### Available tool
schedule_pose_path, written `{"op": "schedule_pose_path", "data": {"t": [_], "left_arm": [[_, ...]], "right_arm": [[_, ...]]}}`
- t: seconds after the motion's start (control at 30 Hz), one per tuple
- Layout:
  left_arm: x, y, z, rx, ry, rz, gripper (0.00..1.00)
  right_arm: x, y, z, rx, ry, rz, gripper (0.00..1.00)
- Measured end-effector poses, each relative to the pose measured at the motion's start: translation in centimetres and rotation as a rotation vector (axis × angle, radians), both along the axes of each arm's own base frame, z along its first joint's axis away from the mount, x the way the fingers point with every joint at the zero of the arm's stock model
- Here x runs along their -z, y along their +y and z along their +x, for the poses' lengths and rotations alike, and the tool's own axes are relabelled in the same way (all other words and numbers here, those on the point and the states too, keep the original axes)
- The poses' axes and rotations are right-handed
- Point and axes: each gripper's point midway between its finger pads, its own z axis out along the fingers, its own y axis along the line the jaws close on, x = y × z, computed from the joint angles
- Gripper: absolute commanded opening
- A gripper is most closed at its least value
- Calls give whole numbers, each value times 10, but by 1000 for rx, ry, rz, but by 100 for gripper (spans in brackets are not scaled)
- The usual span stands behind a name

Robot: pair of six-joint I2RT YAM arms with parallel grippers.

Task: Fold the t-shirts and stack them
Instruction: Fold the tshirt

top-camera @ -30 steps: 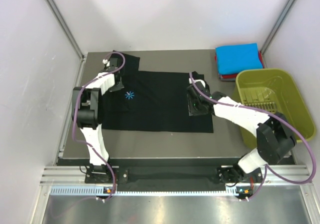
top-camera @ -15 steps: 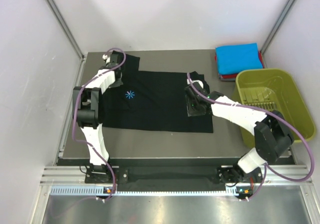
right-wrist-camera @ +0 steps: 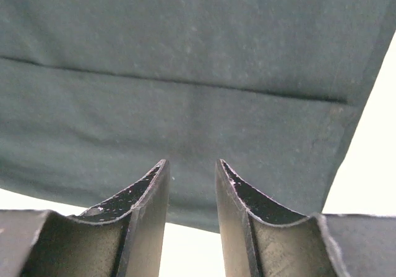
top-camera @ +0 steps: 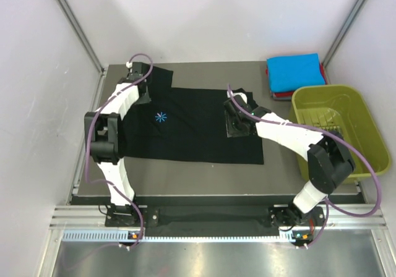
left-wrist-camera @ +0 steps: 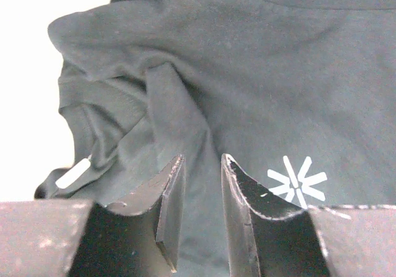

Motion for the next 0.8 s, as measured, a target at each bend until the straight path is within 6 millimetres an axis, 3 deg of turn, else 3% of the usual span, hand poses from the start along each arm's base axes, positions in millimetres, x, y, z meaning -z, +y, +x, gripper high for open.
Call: {"op": "schedule_pose_path", "data": {"t": [0.1, 0.2, 0.27, 0.37, 0.43, 0.5, 0.63, 0.8], "left_arm": [[-24, 5, -6, 1, -34, -19, 32], [-43, 27, -18, -54, -75, -76, 23], [-46, 64, -37, -158, -99, -165, 17], [-35, 141, -85, -395, -117, -240, 17], [-20, 165, -119, -503, -97, -255, 17], [-9, 154, -137, -513, -69, -288, 17], [3, 121, -137, -459, -44, -354, 17], [27, 111, -146, -490, -20, -392, 18]], "right_arm": [[-3, 4, 4, -1, -15, 19, 36], [-5, 10, 5, -7, -21, 42, 36], [-6, 13, 6, -14, -27, 55, 36], [-6, 16, 8, -16, -38, 66, 33], [-3, 15, 7, -13, -40, 67, 31], [7, 12, 2, -14, -26, 58, 30], [31, -1, -13, -12, 20, 21, 29], [56, -21, -32, 8, 72, -17, 29]]}}
